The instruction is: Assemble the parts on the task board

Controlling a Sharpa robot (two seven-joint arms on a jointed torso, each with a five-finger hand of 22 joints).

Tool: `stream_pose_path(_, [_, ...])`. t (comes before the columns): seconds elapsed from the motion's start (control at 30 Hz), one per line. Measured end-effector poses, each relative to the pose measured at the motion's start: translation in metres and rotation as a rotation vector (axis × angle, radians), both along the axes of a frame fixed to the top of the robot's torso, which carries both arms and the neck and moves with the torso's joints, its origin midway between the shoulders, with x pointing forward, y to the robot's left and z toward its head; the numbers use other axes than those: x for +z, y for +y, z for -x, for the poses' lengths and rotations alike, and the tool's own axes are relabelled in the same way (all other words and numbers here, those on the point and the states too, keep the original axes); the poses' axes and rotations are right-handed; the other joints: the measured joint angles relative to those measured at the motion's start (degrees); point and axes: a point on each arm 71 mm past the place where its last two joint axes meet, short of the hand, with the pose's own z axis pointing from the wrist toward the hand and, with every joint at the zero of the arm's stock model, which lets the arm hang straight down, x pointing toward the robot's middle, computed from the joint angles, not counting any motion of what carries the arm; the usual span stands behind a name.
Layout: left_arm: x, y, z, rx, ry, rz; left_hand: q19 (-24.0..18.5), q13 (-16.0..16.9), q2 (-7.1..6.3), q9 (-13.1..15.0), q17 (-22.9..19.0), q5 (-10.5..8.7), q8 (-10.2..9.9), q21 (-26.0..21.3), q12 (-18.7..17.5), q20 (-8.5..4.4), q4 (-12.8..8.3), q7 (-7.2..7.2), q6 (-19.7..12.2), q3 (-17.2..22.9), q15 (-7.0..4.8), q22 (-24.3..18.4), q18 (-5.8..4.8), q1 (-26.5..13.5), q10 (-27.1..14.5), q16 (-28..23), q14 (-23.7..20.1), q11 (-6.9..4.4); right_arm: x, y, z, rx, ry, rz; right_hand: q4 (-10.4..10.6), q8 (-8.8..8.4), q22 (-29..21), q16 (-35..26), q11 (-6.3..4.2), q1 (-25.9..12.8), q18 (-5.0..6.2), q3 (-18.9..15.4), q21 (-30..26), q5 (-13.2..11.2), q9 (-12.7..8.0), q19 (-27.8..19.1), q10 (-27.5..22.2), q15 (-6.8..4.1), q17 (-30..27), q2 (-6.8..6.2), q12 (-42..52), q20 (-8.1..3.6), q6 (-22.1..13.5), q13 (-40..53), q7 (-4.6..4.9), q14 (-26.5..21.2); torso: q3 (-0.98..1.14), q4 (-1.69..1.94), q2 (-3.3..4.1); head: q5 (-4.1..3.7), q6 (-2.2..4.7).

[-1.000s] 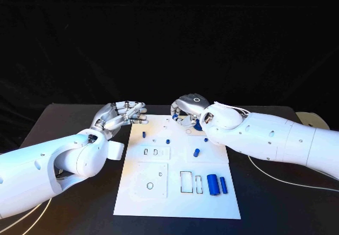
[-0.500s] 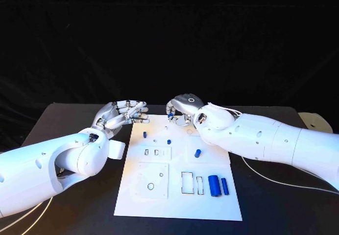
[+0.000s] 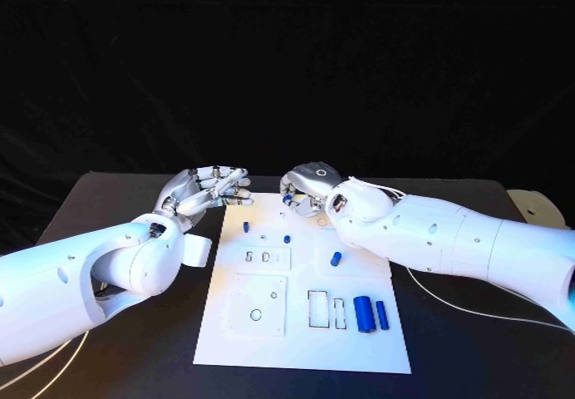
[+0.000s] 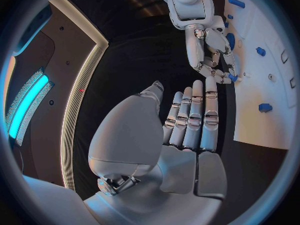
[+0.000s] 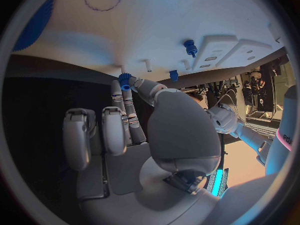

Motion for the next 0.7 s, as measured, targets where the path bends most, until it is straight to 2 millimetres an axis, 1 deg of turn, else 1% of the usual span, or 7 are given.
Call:
stream_pose_path(0.17, [0.0003,-0.0002,-0.0003,0.000,-0.001,0.000,0.00,0.00,0.00,0.00,0.00,0.00,0.00,0.00,0.00,0.00,0.00,0.00,0.00,0.00,0.00,0.00,0.00,0.00,0.00,0.00,0.00,0.00,-0.0020,0.0004,-0.0011,-0.002,0.007,0.007,0.00,0.00,0.00,0.00,0.00,0.00,0.00,-0.01,0.00,-0.07,0.00,0.00,0.00,0.00,0.00,0.00,0.21,0.00,0.00,0.00,0.00,0.00,-0.01,0.00,0.03,0.20,-0.09])
stream_pose_path(0.23, [0.0004,-0.0004,-0.0003,-0.001,-0.001,0.000,0.00,0.00,0.00,0.00,0.00,0.00,0.00,0.00,0.00,0.00,0.00,0.00,0.00,0.00,0.00,0.00,0.00,0.00,0.00,0.00,0.00,0.00,-0.0027,0.0006,-0.0020,-0.005,0.009,0.010,0.00,0.00,-0.01,0.00,0.00,0.00,0.00,-0.01,0.00,-0.04,0.07,0.00,0.00,0.00,0.00,0.00,0.23,0.00,-0.17,0.00,0.16,0.00,-0.01,0.01,0.05,0.23,-0.04])
stream_pose_path(0.43, [0.0005,-0.0003,-0.0005,0.000,-0.001,0.000,0.00,0.00,0.00,0.00,-0.01,0.00,0.00,0.00,0.00,0.00,0.00,0.00,0.00,0.00,0.00,0.00,0.00,0.00,0.00,0.00,0.00,0.00,-0.0037,0.0013,-0.0042,-0.007,0.012,0.015,0.01,-0.17,-0.01,0.00,0.00,0.00,0.01,-0.01,0.00,0.16,0.08,0.00,0.00,0.00,-0.24,0.00,0.23,0.00,-0.18,0.01,0.16,0.00,0.00,0.04,0.12,0.20,0.13])
stream_pose_path(0.5, [0.0005,-0.0003,-0.0005,0.000,-0.001,0.000,0.00,0.00,0.00,0.00,-0.01,0.00,0.00,0.00,0.00,0.00,0.00,0.00,0.00,0.00,0.00,0.00,0.00,0.00,0.00,0.00,0.00,0.00,-0.0041,0.0015,-0.0048,-0.007,0.012,0.017,0.01,-0.22,-0.01,0.00,0.00,0.00,0.00,-0.01,0.00,0.16,0.16,-0.04,0.00,0.00,-0.48,0.00,0.24,0.04,-0.49,0.02,0.45,0.00,0.01,0.04,0.15,0.19,0.14])
stream_pose_path(0.53, [0.0005,-0.0002,-0.0006,0.000,-0.001,0.000,0.00,0.00,0.00,0.00,-0.01,0.00,0.00,0.00,0.00,0.00,0.00,0.00,0.00,0.00,0.00,0.00,0.00,0.00,0.00,0.00,0.00,0.00,-0.0043,0.0015,-0.0052,-0.008,0.013,0.018,0.01,-0.22,-0.01,0.00,0.01,0.00,0.00,-0.02,-0.11,0.16,0.34,-0.26,-0.01,0.00,-0.69,0.00,0.23,0.26,-0.77,0.02,0.51,0.00,0.01,0.04,0.15,0.19,0.20])
stream_pose_path(0.6, [0.0005,-0.0002,-0.0006,0.000,-0.001,0.000,0.00,0.00,0.00,-0.05,0.10,0.00,0.00,0.00,0.00,0.00,0.00,0.00,0.00,0.00,0.00,0.00,0.00,0.00,0.00,0.00,0.00,0.00,-0.0050,0.0016,-0.0057,-0.009,0.014,0.021,0.05,-0.22,-0.01,0.00,0.30,0.00,0.01,0.02,-0.44,0.16,0.52,-0.75,-0.59,0.00,-1.06,0.00,-0.21,0.31,-1.21,0.43,0.59,0.00,0.01,0.03,0.16,0.27,0.28])
stream_pose_path(0.7, [0.0005,-0.0005,-0.0006,0.000,-0.001,0.000,0.00,0.00,0.00,-0.06,0.11,0.00,0.00,0.00,0.01,0.00,0.00,0.00,0.00,0.00,0.00,0.00,0.00,0.00,0.00,0.00,0.00,0.00,-0.0064,0.0013,-0.0066,-0.011,0.018,0.025,0.35,-0.52,-0.02,-0.44,0.66,0.00,0.00,0.32,-1.11,0.16,0.60,-1.49,-2.08,0.48,-1.81,0.00,-1.03,0.64,-2.11,0.43,1.08,0.05,0.01,0.03,0.18,0.41,0.30])
